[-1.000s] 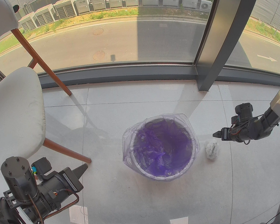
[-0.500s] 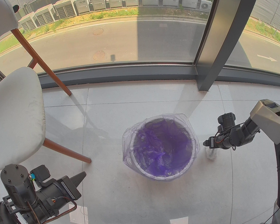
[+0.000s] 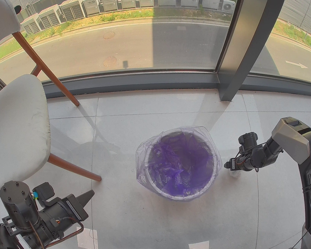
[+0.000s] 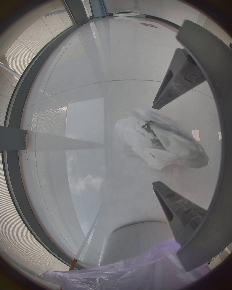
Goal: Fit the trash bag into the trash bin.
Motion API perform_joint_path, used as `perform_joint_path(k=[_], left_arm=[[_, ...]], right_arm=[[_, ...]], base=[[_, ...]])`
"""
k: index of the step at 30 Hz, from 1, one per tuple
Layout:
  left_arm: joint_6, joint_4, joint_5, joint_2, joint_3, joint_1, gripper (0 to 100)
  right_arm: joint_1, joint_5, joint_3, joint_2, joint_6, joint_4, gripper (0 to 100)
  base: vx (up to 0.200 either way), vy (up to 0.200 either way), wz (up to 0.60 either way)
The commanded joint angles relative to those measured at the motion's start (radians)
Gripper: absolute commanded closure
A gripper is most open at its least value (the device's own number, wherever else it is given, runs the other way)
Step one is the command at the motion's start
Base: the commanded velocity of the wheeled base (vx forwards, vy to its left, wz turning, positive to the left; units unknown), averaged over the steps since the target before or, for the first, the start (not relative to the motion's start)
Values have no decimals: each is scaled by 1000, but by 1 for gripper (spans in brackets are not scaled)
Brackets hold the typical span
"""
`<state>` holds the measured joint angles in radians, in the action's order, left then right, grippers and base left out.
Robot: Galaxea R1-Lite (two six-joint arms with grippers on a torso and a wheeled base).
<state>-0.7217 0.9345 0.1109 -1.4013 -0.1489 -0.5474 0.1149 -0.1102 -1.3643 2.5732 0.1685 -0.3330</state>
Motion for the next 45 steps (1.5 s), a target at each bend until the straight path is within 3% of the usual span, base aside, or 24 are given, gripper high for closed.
perform_joint_path(k=[1, 5, 9, 13, 19, 26, 32, 34, 37, 41, 42, 45], left_arm=[[-1, 0, 0, 1, 5, 3, 100], [-1, 0, 1, 2, 5, 9, 100], [-1, 4, -8, 2, -18, 103, 100], [-10, 9, -23, 28, -37, 123, 100], [-107, 10, -25, 93, -27, 153, 100], [-125, 47, -25, 185, -17, 149, 100], [-96, 52, -26, 239, -14, 141, 100], [-88, 52, -39, 263, -8, 141, 100], [-85, 52, -49, 288, 19, 141, 100], [-85, 55, -68, 304, 23, 139, 100], [-84, 64, -79, 304, 23, 127, 100], [-56, 66, -89, 304, 25, 95, 100]], right_arm=[[-3, 0, -27, 28, 0, -3, 100], [-4, 0, -45, 42, 0, -4, 100], [-18, 1, -62, 36, 0, -6, 100], [-60, 14, -38, -16, 2, -4, 100], [-87, 63, 116, -242, 6, -6, 100], [-113, 121, 376, -630, 0, 8, 100], [-104, 175, 453, -910, -35, 92, 100], [-87, 188, 465, -1062, -50, 236, 100], [-18, 208, 464, -1168, -49, 325, 100], [54, 210, 467, -1216, -50, 338, 100], [114, 215, 467, -1234, -50, 339, 100], [192, 222, 468, -1236, -52, 336, 100]], base=[[0, 0, 0], [0, 0, 0], [0, 0, 0], [0, 0, 0], [0, 0, 0], [0, 0, 0], [0, 0, 0], [0, 0, 0], [0, 0, 0], [0, 0, 0], [0, 0, 0], [0, 0, 0]])
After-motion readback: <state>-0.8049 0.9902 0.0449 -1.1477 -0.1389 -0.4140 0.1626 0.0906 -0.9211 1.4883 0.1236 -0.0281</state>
